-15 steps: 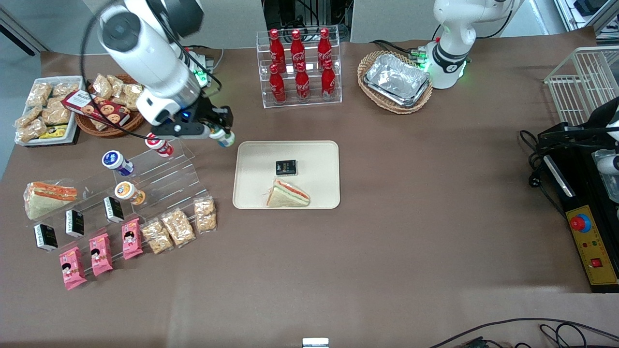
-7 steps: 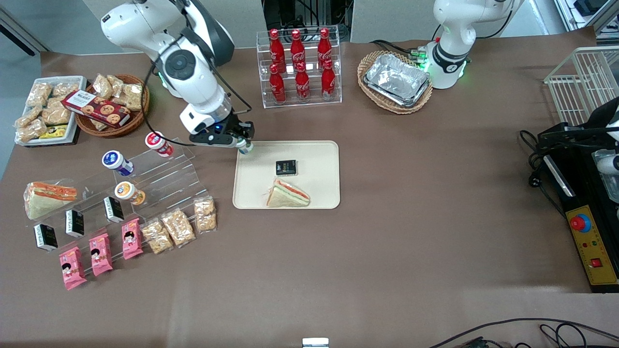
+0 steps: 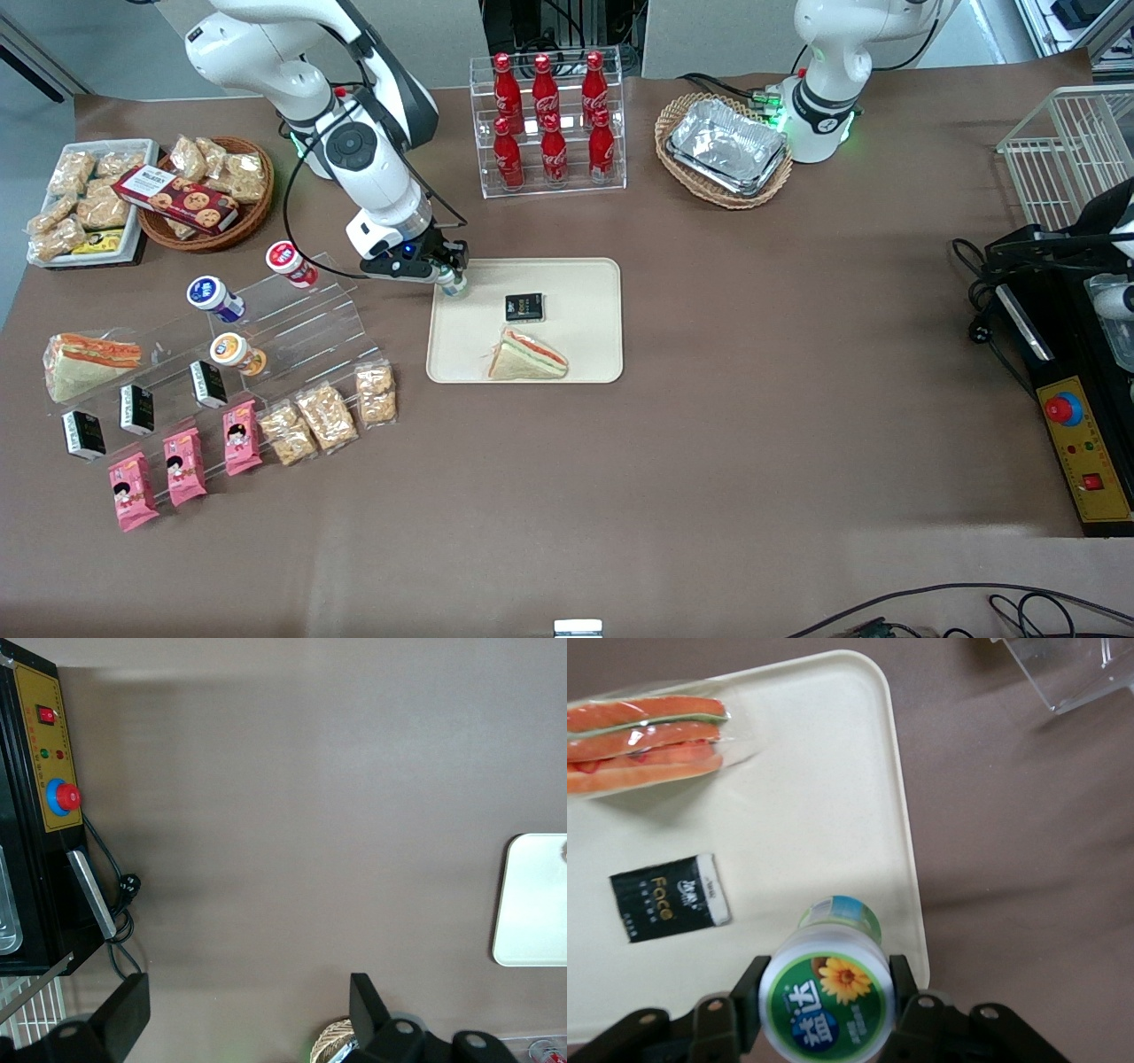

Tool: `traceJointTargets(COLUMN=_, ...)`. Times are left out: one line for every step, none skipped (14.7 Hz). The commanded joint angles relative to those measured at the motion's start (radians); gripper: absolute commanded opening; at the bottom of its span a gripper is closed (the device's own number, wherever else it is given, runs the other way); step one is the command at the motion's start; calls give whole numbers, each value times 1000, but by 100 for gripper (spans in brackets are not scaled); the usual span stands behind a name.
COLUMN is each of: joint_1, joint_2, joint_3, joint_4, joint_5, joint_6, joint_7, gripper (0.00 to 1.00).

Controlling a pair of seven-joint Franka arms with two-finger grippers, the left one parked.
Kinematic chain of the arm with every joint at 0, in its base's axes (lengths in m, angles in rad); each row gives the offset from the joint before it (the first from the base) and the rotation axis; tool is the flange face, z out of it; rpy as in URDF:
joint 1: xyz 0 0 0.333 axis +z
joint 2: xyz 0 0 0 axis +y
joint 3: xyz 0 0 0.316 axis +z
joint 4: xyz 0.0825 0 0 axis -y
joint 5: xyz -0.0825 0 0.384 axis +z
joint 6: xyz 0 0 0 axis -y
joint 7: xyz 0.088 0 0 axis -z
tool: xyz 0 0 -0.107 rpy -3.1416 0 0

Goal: Place green gum on tray
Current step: 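Carry the bottle with the right gripper over the cream tray, then lower the bottle onto the tray and open the right gripper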

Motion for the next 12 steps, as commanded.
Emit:
traceJointTargets(joint_1=11, joint_2=51, joint_3=-6, joint_4=-26, joint_5=-2, joint_6=105, joint_7=13, gripper=27)
traceJointTargets(joint_1=23, joint_2=67, joint_3=-6, joint_4=-36, joint_5=0, joint_6=147, joint_7=13, gripper=28)
traceJointTargets(joint_1=30, joint_2=87, joint_3=-6, joint_4=-42, joint_5=0, joint_6=177, joint_7=26, gripper=28)
traceJointTargets(joint_1=43, joint_2=103, joint_3=-6, joint_4=-42, joint_5=0, joint_6=194, joint_7=58, gripper=28)
traceJointTargets(joint_1=69, joint_2=116, joint_3=-6, joint_4=-41, joint_5=0, joint_6=205, joint_7=84, gripper=29)
traceJointTargets(joint_1=78, joint_2=120, joint_3=-7, joint_4=-38, joint_5=1, joint_6=208, joint_7=94, gripper=30)
traceJointTargets(joint_1=78, joint_2=121, joint_3=-7, joint_4=-38, joint_5=2, joint_6=208, joint_7=94, gripper=43)
traceJointTargets(joint_1=78, joint_2=121, joint_3=-7, joint_4=-38, joint_5=2, joint_6=208, joint_7=94, gripper=74)
traceJointTargets(joint_1=78, joint_2=119, joint_3=-7, joint_4=-38, joint_5=2, joint_6=210, joint_7=97, gripper=100)
traceJointTargets(joint_1=78, joint_2=113, joint_3=-9, joint_4=-36, joint_5=2, joint_6=210, joint_7=97, gripper=100)
traceJointTargets(joint_1=77, joint_2=111, joint_3=-9, joint_4=-32, joint_5=2, joint_6=210, joint_7=97, gripper=100)
traceJointTargets(joint_1=78, joint_2=113, joint_3=-9, joint_4=-30, joint_5=2, joint_6=210, joint_7=97, gripper=100)
